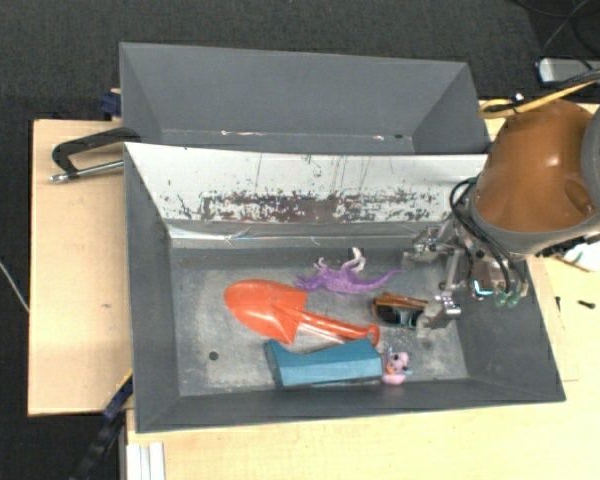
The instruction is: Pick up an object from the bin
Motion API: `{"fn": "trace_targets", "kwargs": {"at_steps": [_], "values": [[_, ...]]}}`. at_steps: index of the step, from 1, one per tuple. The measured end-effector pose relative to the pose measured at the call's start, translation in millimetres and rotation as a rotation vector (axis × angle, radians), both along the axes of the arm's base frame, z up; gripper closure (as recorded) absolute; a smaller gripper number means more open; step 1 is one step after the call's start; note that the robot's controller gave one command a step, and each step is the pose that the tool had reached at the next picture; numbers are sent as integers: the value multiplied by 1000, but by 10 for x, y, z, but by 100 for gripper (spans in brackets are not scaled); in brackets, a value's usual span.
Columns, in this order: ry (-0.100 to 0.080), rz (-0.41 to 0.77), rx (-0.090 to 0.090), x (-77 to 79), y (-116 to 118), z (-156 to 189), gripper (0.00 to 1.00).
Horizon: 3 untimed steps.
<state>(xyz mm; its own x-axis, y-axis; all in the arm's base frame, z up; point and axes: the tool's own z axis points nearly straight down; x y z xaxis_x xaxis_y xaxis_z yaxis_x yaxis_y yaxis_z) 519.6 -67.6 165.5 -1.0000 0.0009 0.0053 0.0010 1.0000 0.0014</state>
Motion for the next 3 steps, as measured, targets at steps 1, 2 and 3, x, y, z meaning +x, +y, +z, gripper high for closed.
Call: {"fn": "trace_targets", "kwargs": {"at_steps": [1, 2, 3], "values": [[-7, 1, -1, 13, 2, 37, 0], [-16, 16, -2, 26, 51, -354, 0], [-2, -3, -1, 10, 291, -677, 0]]}}
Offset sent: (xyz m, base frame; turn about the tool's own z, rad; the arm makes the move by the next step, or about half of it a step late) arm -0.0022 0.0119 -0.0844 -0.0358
